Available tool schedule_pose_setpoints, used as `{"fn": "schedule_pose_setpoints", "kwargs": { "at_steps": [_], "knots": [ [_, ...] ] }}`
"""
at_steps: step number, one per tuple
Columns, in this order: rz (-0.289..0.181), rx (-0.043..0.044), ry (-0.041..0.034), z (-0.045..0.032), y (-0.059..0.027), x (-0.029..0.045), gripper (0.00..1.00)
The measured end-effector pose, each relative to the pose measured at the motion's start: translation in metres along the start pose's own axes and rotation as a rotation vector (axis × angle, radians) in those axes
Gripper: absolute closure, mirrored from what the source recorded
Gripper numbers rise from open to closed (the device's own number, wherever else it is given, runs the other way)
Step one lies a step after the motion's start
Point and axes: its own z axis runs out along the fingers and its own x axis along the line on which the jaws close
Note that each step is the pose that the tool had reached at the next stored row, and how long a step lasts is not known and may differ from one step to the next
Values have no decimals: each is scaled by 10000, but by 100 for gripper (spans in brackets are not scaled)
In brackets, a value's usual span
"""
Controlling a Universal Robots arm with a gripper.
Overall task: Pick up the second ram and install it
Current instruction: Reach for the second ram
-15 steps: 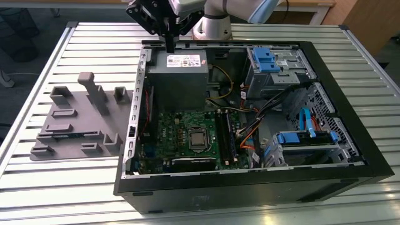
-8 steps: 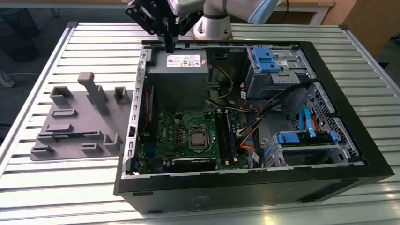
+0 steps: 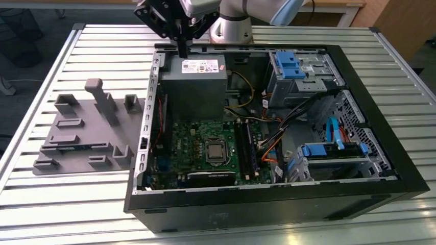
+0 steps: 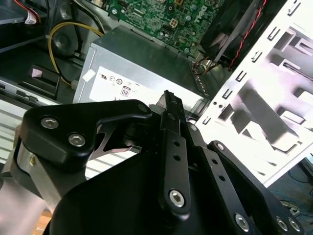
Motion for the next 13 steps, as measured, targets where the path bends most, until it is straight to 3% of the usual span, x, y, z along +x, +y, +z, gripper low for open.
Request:
{"fn": "schedule_pose_setpoints", "kwargs": {
  "at_steps": [13],
  "knots": [
    [0,0,3,7,-5,65,89]
  ]
}}
